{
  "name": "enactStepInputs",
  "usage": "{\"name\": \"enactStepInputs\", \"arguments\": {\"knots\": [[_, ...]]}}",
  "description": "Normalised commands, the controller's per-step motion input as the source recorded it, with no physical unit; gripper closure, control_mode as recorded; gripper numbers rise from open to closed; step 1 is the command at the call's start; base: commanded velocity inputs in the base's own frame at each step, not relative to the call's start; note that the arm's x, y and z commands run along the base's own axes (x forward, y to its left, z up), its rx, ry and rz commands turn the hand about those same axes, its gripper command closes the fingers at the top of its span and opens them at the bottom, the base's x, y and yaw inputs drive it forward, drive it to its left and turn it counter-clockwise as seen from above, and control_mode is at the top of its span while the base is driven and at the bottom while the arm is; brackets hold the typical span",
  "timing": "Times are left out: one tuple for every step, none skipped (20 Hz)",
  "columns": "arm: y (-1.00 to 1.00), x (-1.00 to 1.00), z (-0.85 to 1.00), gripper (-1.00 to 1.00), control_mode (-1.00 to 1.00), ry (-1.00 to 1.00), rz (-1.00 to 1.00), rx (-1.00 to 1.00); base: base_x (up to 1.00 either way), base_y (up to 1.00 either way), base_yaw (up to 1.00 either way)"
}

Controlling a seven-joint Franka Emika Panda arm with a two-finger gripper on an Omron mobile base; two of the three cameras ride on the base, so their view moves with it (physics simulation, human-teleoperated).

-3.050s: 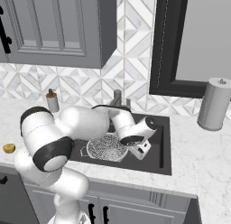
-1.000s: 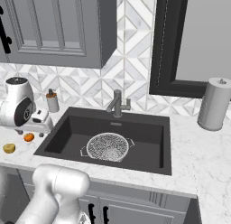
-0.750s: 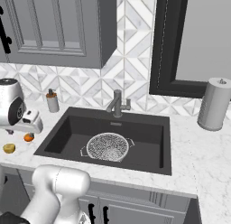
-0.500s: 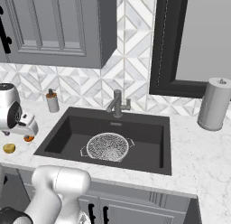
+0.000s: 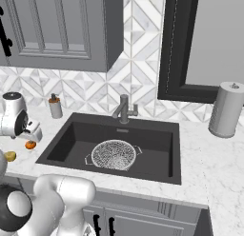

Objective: Put the colander in the sink, put the kiwi, tangerine in the colander, and turn on the sink faucet and pour water over the colander.

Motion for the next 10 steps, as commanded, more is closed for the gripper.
{"name": "enactStepInputs", "arguments": {"knots": [[0.4, 0.51, -0.3, -1.0, -1.0, 0.05, -0.06, -0.01, 0.0, 0.0, 0.0], [0.39, 0.46, -0.29, -1.0, -1.0, 0.09, -0.04, -0.03, 0.0, 0.0, 0.0], [0.37, 0.44, -0.28, -1.0, -1.0, 0.1, -0.03, -0.04, 0.0, 0.0, 0.0], [0.3, 0.36, -0.29, -1.0, -1.0, 0.07, -0.01, -0.04, 0.0, 0.0, 0.0], [0.27, 0.3, -0.29, -1.0, -1.0, 0.05, -0.01, -0.05, 0.0, 0.0, 0.0], [0.24, 0.17, -0.34, -1.0, -1.0, 0.0, 0.0, -0.07, 0.0, 0.0, 0.0], [0.17, 0.11, -0.35, -1.0, -1.0, 0.0, 0.0, -0.09, 0.0, 0.0, 0.0], [0.16, 0.09, -0.37, -1.0, -1.0, 0.0, 0.0, -0.1, 0.0, 0.0, 0.0], [0.15, 0.1, -0.37, -1.0, -1.0, 0.04, 0.0, -0.1, 0.0, 0.0, 0.0], [0.09, 0.15, -0.34, -1.0, -1.0, 0.04, 0.0, -0.09, 0.0, 0.0, 0.0]]}}
